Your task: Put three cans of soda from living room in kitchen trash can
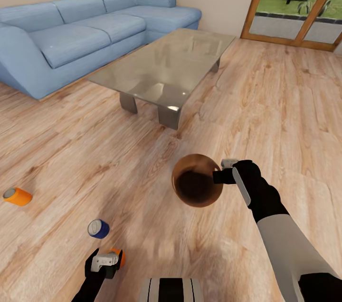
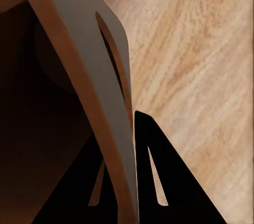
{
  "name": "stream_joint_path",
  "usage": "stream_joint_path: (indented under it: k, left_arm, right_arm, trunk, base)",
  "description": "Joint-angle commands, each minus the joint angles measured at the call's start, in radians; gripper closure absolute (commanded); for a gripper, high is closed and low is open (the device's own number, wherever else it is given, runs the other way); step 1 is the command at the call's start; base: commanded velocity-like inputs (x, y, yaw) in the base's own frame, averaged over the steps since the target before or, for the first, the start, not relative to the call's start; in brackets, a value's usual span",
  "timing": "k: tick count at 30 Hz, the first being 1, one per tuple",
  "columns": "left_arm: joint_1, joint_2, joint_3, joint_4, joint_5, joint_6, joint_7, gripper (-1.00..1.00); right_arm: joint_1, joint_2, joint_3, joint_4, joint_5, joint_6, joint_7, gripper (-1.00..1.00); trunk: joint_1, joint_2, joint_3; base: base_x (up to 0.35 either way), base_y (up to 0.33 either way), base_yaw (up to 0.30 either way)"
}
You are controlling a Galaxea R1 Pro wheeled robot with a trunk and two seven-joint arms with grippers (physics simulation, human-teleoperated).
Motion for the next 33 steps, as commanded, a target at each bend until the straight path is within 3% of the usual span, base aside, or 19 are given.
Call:
stream_joint_path:
  k: [1, 15, 30, 33]
  left_arm:
    - [0.000, 0.000, 0.000, 0.000, 0.000, 0.000, 0.000, -1.00]
    - [0.000, -0.001, 0.000, 0.000, 0.000, 0.000, 0.000, -1.00]
    - [0.000, -0.002, 0.000, 0.000, 0.000, 0.000, 0.000, -1.00]
    - [0.000, -0.002, 0.000, 0.000, 0.000, 0.000, 0.000, -1.00]
  right_arm:
    - [0.000, 0.000, 0.000, 0.000, -0.030, 0.000, 0.007, 1.00]
    - [0.001, 0.000, 0.000, -0.001, -0.030, 0.000, 0.007, 1.00]
    - [0.001, 0.000, 0.000, -0.001, -0.031, 0.000, 0.007, 1.00]
    - [0.001, 0.000, 0.000, -0.001, -0.031, 0.000, 0.007, 1.00]
  trunk:
    - [0.000, 0.000, 0.000]
    - [0.000, 0.000, 0.000]
    - [0.007, -0.004, -0.058]
    - [0.007, -0.004, -0.058]
  base:
    - [0.075, 0.000, 0.000]
    - [0.010, 0.000, 0.000]
    - [0.000, 0.000, 0.000]
    - [0.000, 0.000, 0.000]
